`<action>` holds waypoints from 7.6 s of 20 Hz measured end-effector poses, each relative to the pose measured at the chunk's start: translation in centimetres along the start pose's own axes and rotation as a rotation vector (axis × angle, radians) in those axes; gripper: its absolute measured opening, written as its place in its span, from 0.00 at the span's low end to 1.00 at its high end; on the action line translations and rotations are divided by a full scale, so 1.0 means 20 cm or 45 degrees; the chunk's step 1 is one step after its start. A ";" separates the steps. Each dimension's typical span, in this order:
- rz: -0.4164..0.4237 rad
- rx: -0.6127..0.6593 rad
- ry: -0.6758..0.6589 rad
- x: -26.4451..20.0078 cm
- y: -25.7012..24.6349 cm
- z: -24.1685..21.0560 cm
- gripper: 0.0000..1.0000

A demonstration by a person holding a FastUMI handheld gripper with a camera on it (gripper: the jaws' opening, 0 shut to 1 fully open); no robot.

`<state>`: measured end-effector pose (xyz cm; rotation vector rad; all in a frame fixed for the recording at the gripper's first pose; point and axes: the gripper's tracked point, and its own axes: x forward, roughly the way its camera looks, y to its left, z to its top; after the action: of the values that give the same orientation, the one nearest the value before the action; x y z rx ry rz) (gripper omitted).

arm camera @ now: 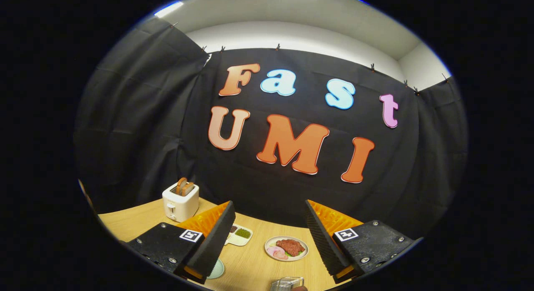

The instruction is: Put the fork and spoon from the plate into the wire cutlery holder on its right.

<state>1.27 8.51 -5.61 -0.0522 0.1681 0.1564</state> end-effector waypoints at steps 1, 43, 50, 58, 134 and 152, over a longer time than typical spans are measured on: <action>0.028 0.002 0.042 0.01 0.05 -0.04 0.99; 0.088 0.470 1.787 -0.08 1.01 -1.87 0.06; 0.148 0.471 1.575 -0.06 0.83 -1.68 0.06; 0.089 0.482 1.408 -0.15 0.38 -1.41 0.05; 0.029 0.211 0.057 0.41 0.44 -0.22 0.97; 0.364 0.256 1.136 0.23 1.20 -1.30 0.92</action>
<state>-2.26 31.17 -32.91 0.1076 1.0832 0.3945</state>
